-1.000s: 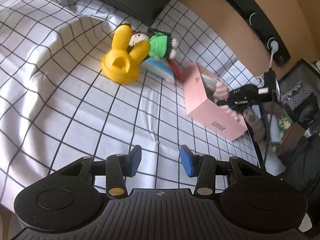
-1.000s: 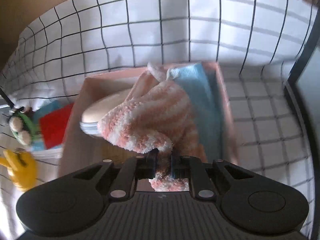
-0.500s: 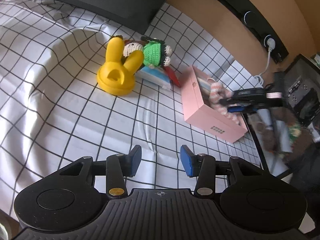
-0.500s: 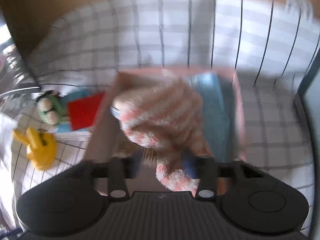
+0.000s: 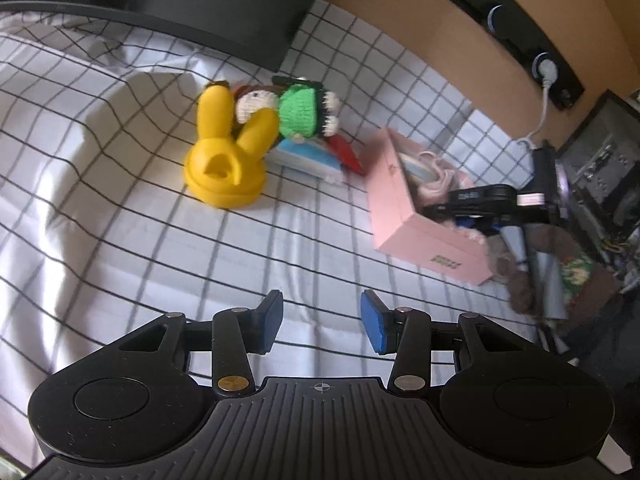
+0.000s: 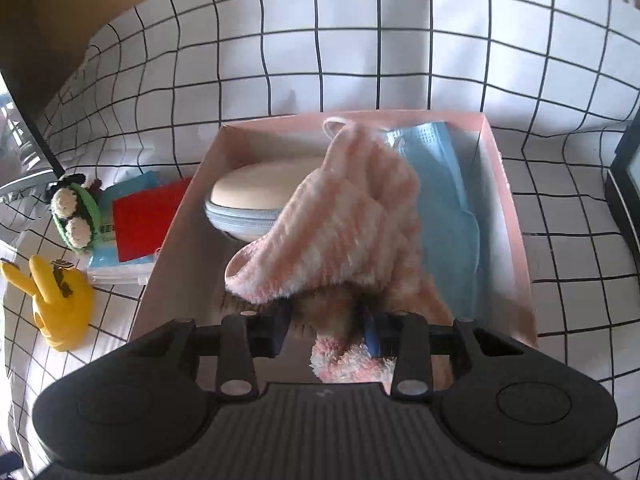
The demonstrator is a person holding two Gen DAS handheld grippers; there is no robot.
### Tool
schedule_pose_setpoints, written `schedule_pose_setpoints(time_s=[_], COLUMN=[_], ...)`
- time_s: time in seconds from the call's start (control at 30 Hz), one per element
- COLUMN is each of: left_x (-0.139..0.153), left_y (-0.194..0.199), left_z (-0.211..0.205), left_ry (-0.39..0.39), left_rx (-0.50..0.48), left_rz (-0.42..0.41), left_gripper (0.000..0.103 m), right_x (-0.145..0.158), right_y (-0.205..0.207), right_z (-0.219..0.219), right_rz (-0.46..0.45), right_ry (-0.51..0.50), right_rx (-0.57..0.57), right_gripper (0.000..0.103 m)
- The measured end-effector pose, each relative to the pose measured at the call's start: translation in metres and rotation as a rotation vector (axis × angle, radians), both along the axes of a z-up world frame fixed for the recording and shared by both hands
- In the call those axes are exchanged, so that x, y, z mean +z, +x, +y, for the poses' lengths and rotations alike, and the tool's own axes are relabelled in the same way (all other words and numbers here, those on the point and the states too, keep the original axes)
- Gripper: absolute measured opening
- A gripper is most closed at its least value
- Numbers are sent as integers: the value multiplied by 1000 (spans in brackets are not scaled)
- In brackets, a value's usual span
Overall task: Organize soft objects
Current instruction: 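Lower the striped sock into the pink box and open the right gripper, then grasp the yellow rabbit toy with the left while the right grasps the green crochet doll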
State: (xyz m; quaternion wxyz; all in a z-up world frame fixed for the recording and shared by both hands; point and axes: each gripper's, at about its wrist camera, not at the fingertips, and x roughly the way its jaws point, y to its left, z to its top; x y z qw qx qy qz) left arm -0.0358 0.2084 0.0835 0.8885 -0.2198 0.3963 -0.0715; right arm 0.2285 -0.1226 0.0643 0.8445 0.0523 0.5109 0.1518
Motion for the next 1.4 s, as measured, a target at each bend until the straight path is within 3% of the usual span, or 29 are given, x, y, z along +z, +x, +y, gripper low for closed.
schedule_pose_setpoints(time_s=[0.07,0.23,0.4,0.53,0.6,0.7,0.93,1.17,1.27,1.33,1.4], left_x=[-1,3,3,-3,-6,-9,-19,-30,-33,-33,-31], left_y=[5,30,78,112,122,131,153,164,165,166,164], left_z=[9,41,65,59,59,69,79,95,94,92,90], left_ry=[21,51,63,235,273,231,203,178,175,172,171], left_rx=[23,118,131,27,-8,-34,-3,66,43,29,34], left_rz=[5,-32,-96,-123,-133,-162,-188,-145,-150,-156,-138], left_gripper=[47,47,47,47,47,48,48,50,47,37,37], right_x=[7,44,71,74,71,63,54,54,55,56,60], right_y=[-7,-50,-104,-145,-164,-188,-202,-198,-197,-195,-188], right_z=[-2,0,-1,7,17,31,48,74,82,86,89], right_rz=[-24,-186,-300,-330,-365,-410,-374,-396,-392,-393,-415], right_ry=[1,-59,-69,-90,-146,-235,-229,-275,-256,-244,-254], right_rx=[0,56,82,134,181,235,252,284,300,307,307], right_gripper=[40,68,69,71,71,71,72,71,71,71,71])
